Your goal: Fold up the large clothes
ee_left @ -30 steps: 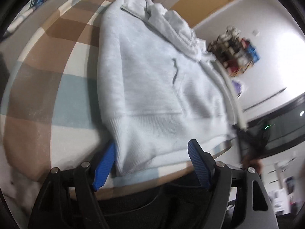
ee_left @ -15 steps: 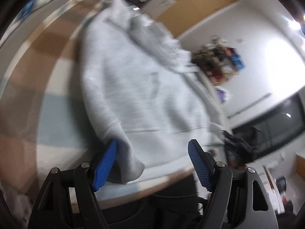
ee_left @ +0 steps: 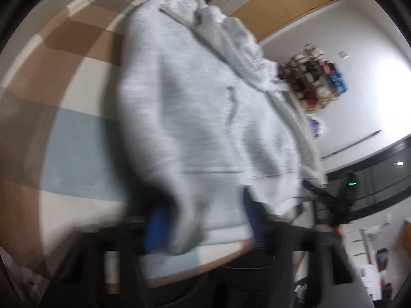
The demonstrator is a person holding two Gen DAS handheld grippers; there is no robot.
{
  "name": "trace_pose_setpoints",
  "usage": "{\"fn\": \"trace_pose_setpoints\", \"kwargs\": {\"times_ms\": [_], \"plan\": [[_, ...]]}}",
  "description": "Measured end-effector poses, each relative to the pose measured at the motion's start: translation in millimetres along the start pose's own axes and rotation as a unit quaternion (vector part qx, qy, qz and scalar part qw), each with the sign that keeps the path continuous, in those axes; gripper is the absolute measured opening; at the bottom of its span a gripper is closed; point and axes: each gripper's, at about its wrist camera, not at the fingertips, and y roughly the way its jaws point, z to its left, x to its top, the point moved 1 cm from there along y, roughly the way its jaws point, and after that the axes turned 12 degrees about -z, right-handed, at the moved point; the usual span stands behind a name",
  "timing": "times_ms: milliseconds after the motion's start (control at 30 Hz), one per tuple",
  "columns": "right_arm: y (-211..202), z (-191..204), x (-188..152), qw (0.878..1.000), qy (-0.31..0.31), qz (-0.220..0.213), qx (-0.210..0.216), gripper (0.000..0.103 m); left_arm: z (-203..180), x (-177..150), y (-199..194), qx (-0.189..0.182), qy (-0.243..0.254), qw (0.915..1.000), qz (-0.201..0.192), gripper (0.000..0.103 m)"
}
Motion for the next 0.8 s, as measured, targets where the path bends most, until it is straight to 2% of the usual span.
{"fn": "trace_pose_setpoints", "kwargs": {"times_ms": [33,133,167,300,433,567,700,767,800], "plan": [[-0.6,5.5,-0.5,1.0,-0.013,-0.001,0.005,0.019,6.6,-1.2,0.5,0.01,-0.006,0.9999,0.004,0.004],[-9.5,16.2,-0.4,0.999,-0.04,-0.02,0.008,0.014,31.3,-6.9,-6.2,-0.026,-0.074,0.9969,0.003,0.001],[-13.7,17.3,0.2,0.999,-0.042,-0.029,0.013,0.013,33.7,-9.0,-8.1,-0.028,-0.078,0.9966,0.001,0.001],[-27.4,13.9,4.5,0.998,-0.011,-0.051,0.046,0.013,28.6,-19.0,-21.5,0.002,-0.049,0.9988,-0.007,0.001],[-43.2,25.8,8.2,0.997,-0.02,-0.049,0.062,0.012,30.3,-25.0,-28.0,-0.011,-0.052,0.9985,0.009,0.0],[-52.2,30.0,2.8,0.996,-0.029,-0.041,0.076,0.012,25.7,-34.9,-37.9,-0.003,-0.045,0.9989,0.013,0.0],[-78.6,19.2,-17.7,0.997,-0.015,0.009,0.08,0.012,7.8,-48.5,-74.7,-0.025,-0.036,0.999,0.011,0.0],[-102.1,16.5,-20.0,0.993,0.02,0.021,0.111,0.012,-7.0,-46.4,-90.6,-0.049,-0.029,0.9984,-0.006,0.0],[-115.2,19.3,-16.9,0.992,0.03,0.013,0.125,0.012,-12.9,-41.8,-98.3,-0.062,-0.028,0.9975,-0.018,0.0]]}}
